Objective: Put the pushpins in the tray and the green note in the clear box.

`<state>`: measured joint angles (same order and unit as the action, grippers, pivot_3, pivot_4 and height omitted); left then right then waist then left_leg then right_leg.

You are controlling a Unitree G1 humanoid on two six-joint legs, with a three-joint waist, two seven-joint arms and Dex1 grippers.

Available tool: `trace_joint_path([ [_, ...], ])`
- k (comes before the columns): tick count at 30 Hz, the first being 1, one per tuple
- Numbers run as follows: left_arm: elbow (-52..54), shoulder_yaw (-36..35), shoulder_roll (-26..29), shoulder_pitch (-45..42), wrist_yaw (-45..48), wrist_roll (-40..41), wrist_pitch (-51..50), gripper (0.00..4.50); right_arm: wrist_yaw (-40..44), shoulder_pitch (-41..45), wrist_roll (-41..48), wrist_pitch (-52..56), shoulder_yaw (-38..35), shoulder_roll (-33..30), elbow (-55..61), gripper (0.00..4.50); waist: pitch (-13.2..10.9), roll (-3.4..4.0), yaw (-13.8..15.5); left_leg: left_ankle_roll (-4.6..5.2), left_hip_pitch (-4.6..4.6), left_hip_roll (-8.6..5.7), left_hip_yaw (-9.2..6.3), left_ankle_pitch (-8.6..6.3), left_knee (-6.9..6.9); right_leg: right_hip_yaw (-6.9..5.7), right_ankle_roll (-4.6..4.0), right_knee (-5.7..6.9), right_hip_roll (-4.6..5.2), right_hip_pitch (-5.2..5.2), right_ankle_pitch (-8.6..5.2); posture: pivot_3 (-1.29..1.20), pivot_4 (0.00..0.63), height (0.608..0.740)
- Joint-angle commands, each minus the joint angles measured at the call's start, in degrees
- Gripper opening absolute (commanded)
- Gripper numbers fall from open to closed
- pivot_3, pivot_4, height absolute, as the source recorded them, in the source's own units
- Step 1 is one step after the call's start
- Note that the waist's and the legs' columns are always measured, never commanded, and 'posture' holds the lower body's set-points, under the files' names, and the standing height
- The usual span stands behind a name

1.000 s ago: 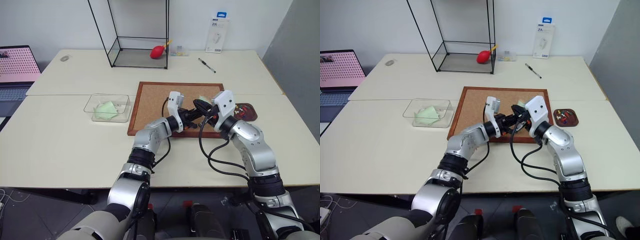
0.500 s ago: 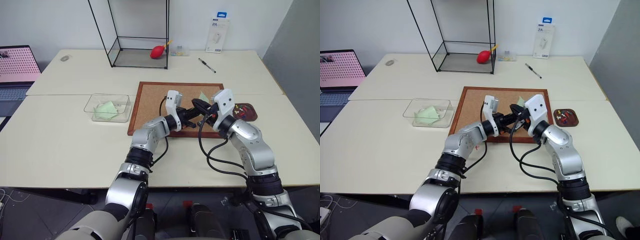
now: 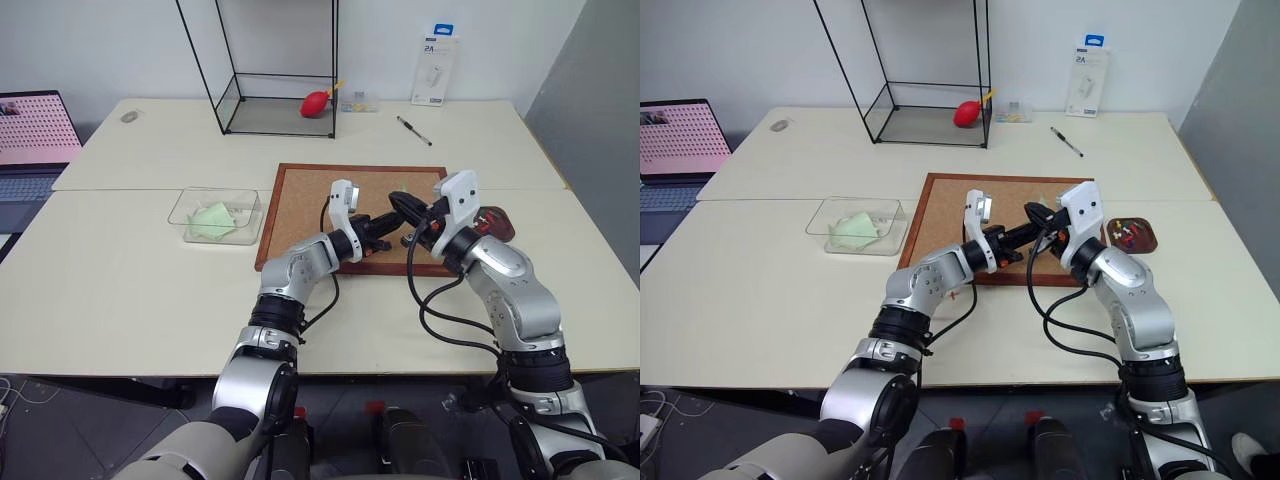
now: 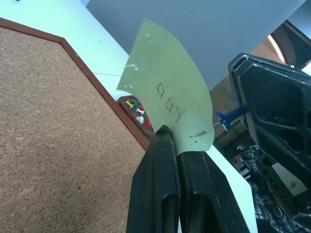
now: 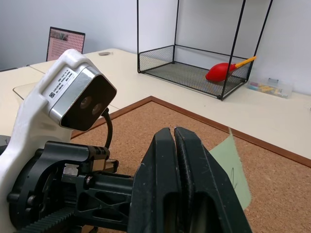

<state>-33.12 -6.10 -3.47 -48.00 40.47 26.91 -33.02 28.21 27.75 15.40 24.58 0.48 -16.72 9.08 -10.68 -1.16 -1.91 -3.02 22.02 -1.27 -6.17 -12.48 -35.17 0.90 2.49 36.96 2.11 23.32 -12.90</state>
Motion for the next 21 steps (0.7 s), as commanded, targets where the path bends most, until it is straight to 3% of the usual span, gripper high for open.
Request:
trace_joint_path([
  [1,2.72,-0.09,0.17,-0.78,0.22,1.00,0.05,0.08,-0.79,1.19,2.07,0.68,-2.33,-0.09,3.21,0.00,0.00,0.00,0.00,0.00,0.00,0.00,0.00,0.00,0.00,0.00,0.00,0.00,0.00,0.00,0.00,0.00,0.150,0.740],
  [11,4.44,-1.57,-0.55,-0.19,0.85,2.94,0.73,0.08,-3.12,2.28,5.46,3.84,-4.57,0.81,3.23,0.00,0.00,0.00,0.01,0.00,0.01,0.00,0.00,0.00,0.00,0.00,0.00,-0.01,0.00,0.00,0.00,0.00,0.150,0.740],
  [21,0.76,0.04,1.00,0.03,-1.34,-1.41,6.02,0.08,-5.28,2.86,9.02,7.66,-7.02,0.77,4.71,0.00,0.00,0.00,0.02,0.00,0.01,0.00,0.01,0.00,0.00,0.00,0.00,-0.01,0.00,0.00,0.00,0.00,0.150,0.740],
])
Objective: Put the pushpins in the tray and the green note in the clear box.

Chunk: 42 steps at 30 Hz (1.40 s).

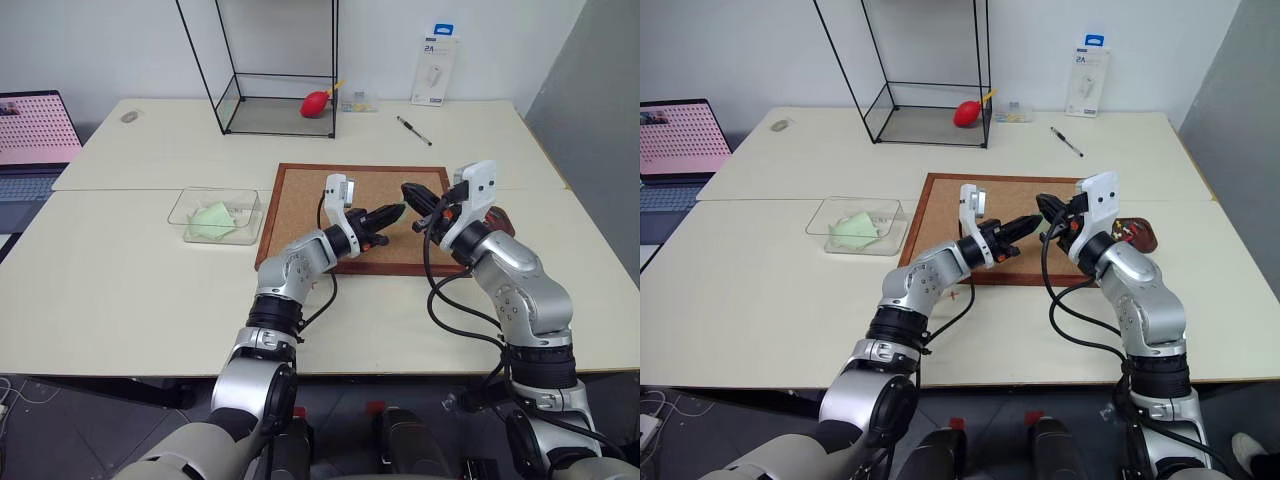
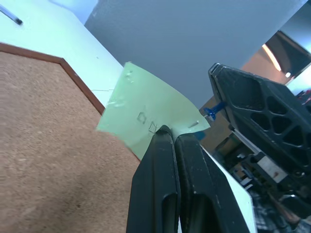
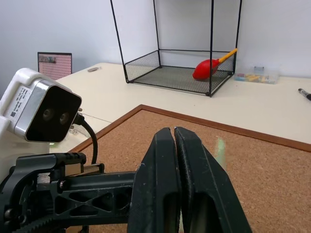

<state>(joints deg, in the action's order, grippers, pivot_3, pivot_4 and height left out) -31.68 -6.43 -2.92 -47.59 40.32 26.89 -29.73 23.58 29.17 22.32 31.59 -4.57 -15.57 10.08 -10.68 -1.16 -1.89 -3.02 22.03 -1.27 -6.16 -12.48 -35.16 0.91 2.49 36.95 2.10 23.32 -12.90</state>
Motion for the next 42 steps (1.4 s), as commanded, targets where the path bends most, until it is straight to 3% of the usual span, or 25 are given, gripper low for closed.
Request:
trace_joint_path([
  [1,-1.12,0.51,0.62,-0.44,-1.33,-1.85,3.22,0.08,-0.79,1.43,2.26,0.88,-2.08,-0.40,3.88,0.00,0.00,0.00,0.02,0.00,0.00,0.00,0.00,0.00,0.00,0.00,0.00,0.00,0.00,0.00,0.00,0.00,0.150,0.740],
  [12,-3.11,1.49,1.59,-0.69,-1.64,-4.28,6.61,0.08,-1.83,0.83,2.96,1.69,-2.72,-1.04,5.52,0.00,0.00,0.00,0.01,0.00,0.02,0.00,-0.01,0.00,0.00,-0.02,0.00,-0.01,0.00,0.01,0.00,0.00,0.150,0.740],
  [17,2.57,1.85,2.50,0.27,-1.79,-3.71,5.74,0.08,-2.42,-0.71,-0.65,-0.18,-3.35,-4.67,4.29,0.00,0.00,0.00,0.07,0.00,0.05,-0.01,-0.01,0.00,0.00,-0.02,0.00,-0.03,0.00,0.01,0.00,0.00,0.150,0.740],
  [25,12.84,2.43,4.62,2.39,-2.91,-3.04,2.55,0.08,-8.44,-1.83,-13.91,-8.40,-2.50,-11.50,-11.52,0.00,0.00,0.00,0.01,0.00,0.03,0.00,0.03,0.00,0.01,0.01,0.00,-0.04,0.01,0.01,0.00,0.00,0.150,0.740],
  [37,15.92,2.49,5.72,2.85,-4.91,-2.58,0.93,0.08,-13.02,7.33,-22.72,-23.48,-0.90,-11.83,-42.21,0.00,-0.01,-0.02,-0.09,0.00,0.02,-0.01,0.08,0.00,0.01,0.06,0.00,-0.04,0.01,0.01,0.00,0.00,0.150,0.740],
  [38,16.04,2.58,5.73,2.95,-4.97,-2.57,0.92,0.00,-13.17,7.78,-22.90,-24.23,-0.98,-11.83,-43.53,0.45,-0.01,-0.02,-0.06,0.00,0.03,-0.02,0.09,0.00,0.01,0.07,0.00,-0.04,0.01,0.01,0.00,0.00,0.150,0.740],
  [42,16.49,2.72,5.84,3.26,-5.03,-2.40,0.73,0.00,-13.43,8.49,-23.08,-25.52,-1.37,-11.77,-45.46,1.23,-0.01,-0.02,-0.06,0.00,0.03,-0.02,0.08,0.01,0.01,0.07,0.00,-0.04,0.02,0.01,0.00,0.00,0.150,0.740],
])
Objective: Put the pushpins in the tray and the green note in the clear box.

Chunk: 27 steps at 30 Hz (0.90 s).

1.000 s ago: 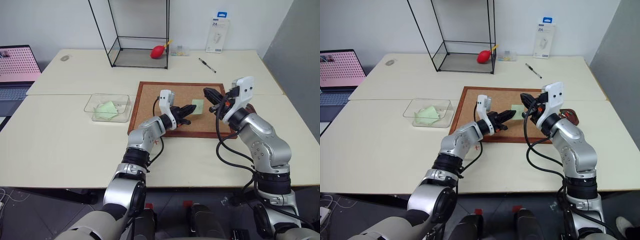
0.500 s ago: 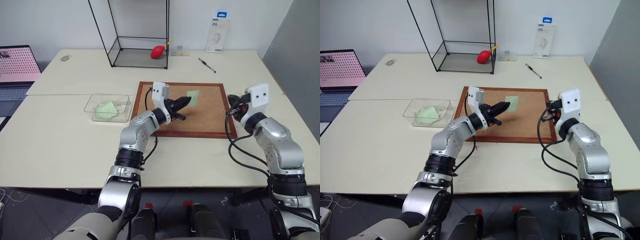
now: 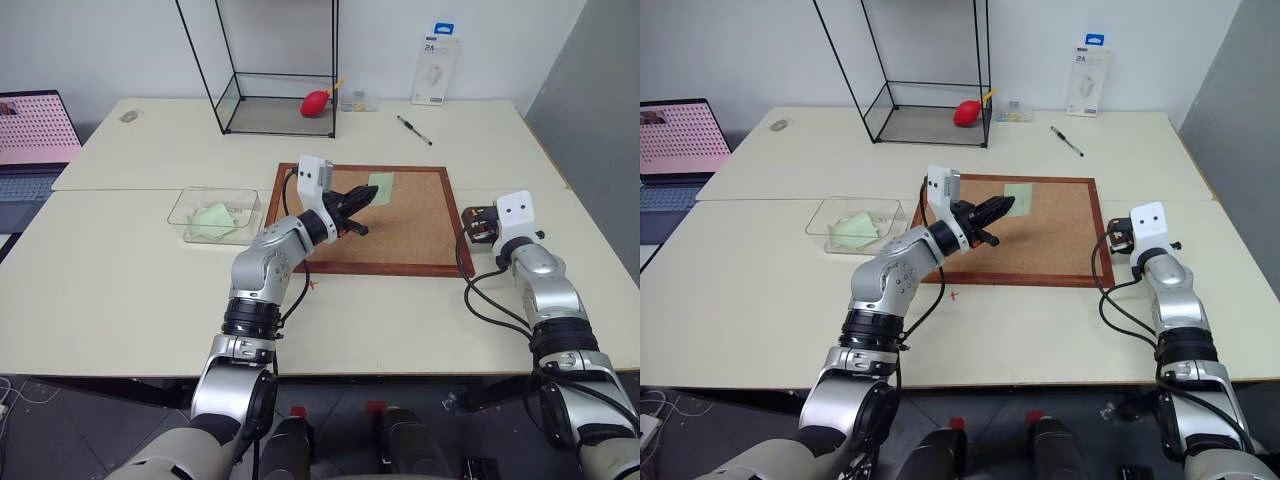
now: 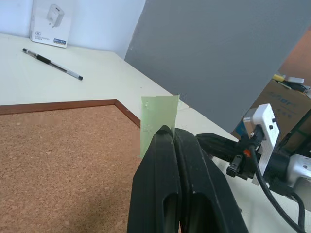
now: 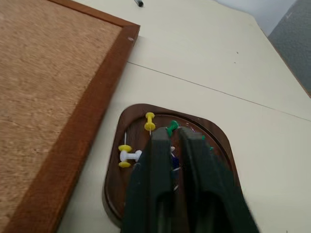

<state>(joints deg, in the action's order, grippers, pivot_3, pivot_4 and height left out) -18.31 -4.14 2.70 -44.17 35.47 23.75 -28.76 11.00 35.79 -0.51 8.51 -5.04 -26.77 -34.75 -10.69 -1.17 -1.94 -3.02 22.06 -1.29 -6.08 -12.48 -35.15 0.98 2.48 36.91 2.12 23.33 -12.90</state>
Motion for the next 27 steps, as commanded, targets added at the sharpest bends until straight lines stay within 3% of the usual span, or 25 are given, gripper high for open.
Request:
trace_joint_path([
  [1,3.09,0.46,0.25,-0.11,-0.15,0.76,-0.21,0.00,-0.85,1.90,-0.24,-2.61,-1.07,-0.57,-0.66,1.46,0.00,0.00,-0.02,0.00,-0.01,0.00,0.00,0.00,0.00,0.01,0.00,0.01,0.00,0.00,0.00,0.00,0.150,0.740],
  [14,2.35,0.15,0.15,-1.10,-0.37,0.94,0.30,0.00,-0.62,0.24,2.06,-0.56,-5.15,-1.68,9.45,4.38,0.00,0.00,-0.04,0.00,-0.01,0.00,0.00,0.00,0.00,0.01,0.00,0.02,0.00,0.00,0.00,0.00,0.150,0.740],
  [20,4.34,-1.13,2.48,-2.07,-1.53,0.66,0.52,0.00,6.51,-0.95,7.28,1.19,-6.11,-1.94,17.95,4.47,0.00,0.00,-0.21,0.00,-0.02,0.01,0.00,0.00,0.00,0.00,0.00,0.02,-0.01,0.00,0.00,0.00,0.150,0.740],
  [27,13.89,-4.00,13.38,1.31,-6.71,-1.83,-2.56,0.00,24.27,-4.78,18.34,4.44,-0.28,-0.58,35.41,4.47,-0.01,0.02,-0.83,0.00,-0.05,0.05,-0.02,0.00,0.01,0.00,0.00,0.04,-0.04,0.00,0.00,0.00,0.150,0.740],
])
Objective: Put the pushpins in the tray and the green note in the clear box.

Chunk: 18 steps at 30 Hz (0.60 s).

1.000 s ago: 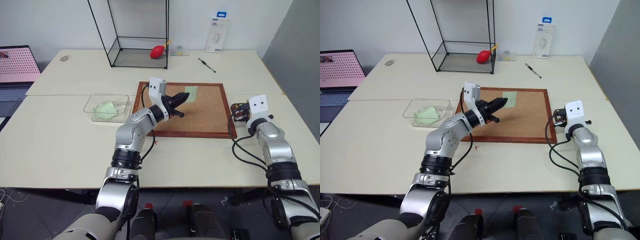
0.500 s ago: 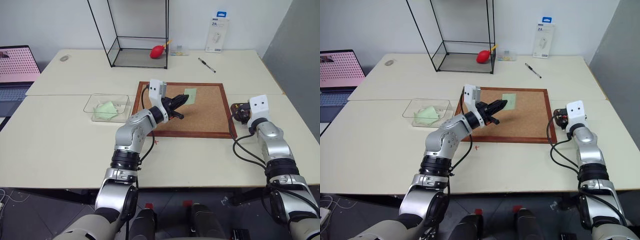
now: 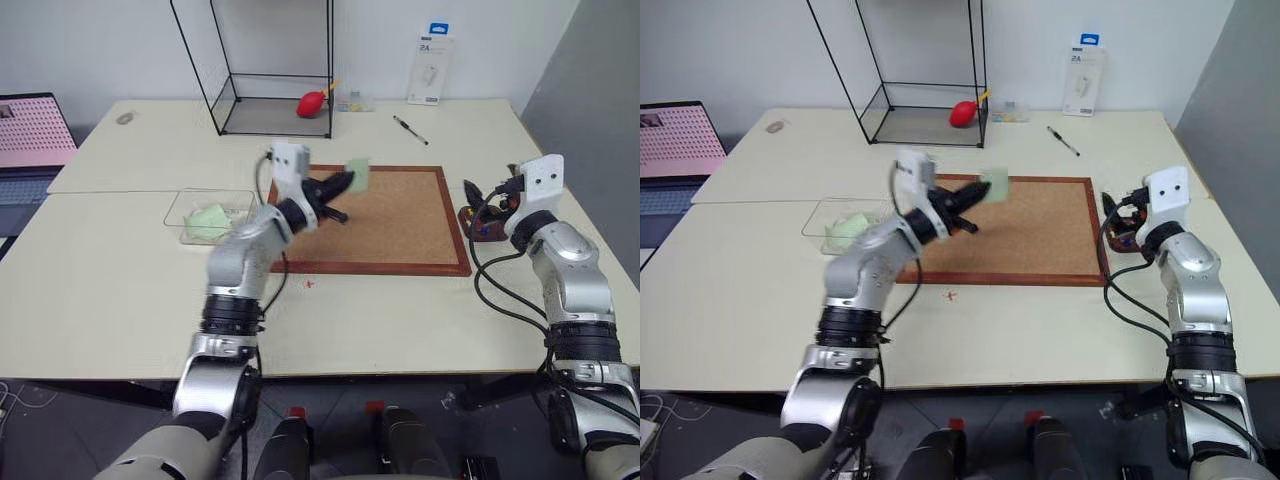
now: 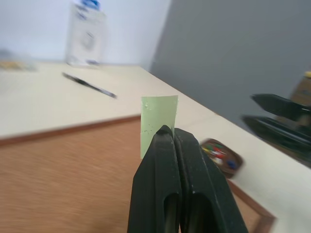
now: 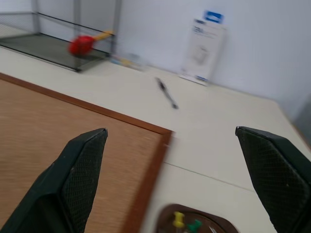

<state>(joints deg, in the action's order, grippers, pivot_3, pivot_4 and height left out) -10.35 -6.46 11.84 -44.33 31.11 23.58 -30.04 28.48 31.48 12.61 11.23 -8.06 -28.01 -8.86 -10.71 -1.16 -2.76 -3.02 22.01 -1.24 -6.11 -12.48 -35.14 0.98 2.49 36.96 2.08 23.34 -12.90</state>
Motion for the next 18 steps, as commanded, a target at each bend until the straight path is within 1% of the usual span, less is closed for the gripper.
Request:
trace_joint_path([
  [1,6.94,-2.07,6.23,2.32,-3.07,-2.52,-1.65,0.00,8.10,-0.49,6.53,2.86,3.85,1.20,11.73,4.47,0.00,0.00,-0.17,0.00,0.00,0.00,-0.02,0.00,-0.01,-0.01,0.00,0.00,0.00,-0.01,0.00,0.00,0.150,0.740],
  [3,8.31,-2.55,12.30,4.89,-4.56,-6.32,-1.31,0.00,11.21,0.74,8.98,6.44,7.86,2.78,15.90,4.47,-0.02,0.04,-0.65,0.00,-0.06,0.03,0.00,0.00,0.01,0.01,0.00,0.04,-0.01,-0.01,0.00,0.00,0.150,0.740],
  [5,8.65,-2.96,15.46,6.19,-5.68,-7.91,-1.33,0.00,12.94,1.71,10.04,8.77,10.29,3.57,17.62,4.47,-0.03,0.04,-0.65,0.00,-0.09,0.06,-0.07,0.00,0.03,-0.04,0.00,0.07,-0.04,-0.01,0.00,0.00,0.150,0.740],
  [8,6.07,-3.96,19.50,7.92,-7.76,-10.82,-0.06,0.00,16.02,3.88,10.21,11.65,14.74,4.70,17.84,4.47,-0.04,0.03,-0.19,0.00,-0.07,0.07,-0.13,0.00,0.01,-0.09,-0.01,0.08,-0.05,0.00,-0.01,0.00,0.150,0.740],
  [13,-0.30,-4.67,21.70,8.57,-9.69,-13.52,3.33,0.00,18.12,7.46,7.81,11.87,19.25,6.99,14.55,4.47,-0.05,0.02,0.91,-0.01,0.00,0.00,-0.13,0.00,0.03,-0.11,-0.01,-0.05,0.03,0.01,-0.01,0.00,0.150,0.740],
  [18,-5.05,-3.69,21.30,7.60,-10.68,-15.89,6.31,0.00,18.61,8.70,5.30,10.84,21.51,8.01,12.43,4.47,-0.07,-0.02,1.24,-0.02,0.10,-0.03,-0.16,0.00,0.03,-0.14,-0.02,-0.05,0.08,0.08,-0.01,0.00,0.150,0.740],
])
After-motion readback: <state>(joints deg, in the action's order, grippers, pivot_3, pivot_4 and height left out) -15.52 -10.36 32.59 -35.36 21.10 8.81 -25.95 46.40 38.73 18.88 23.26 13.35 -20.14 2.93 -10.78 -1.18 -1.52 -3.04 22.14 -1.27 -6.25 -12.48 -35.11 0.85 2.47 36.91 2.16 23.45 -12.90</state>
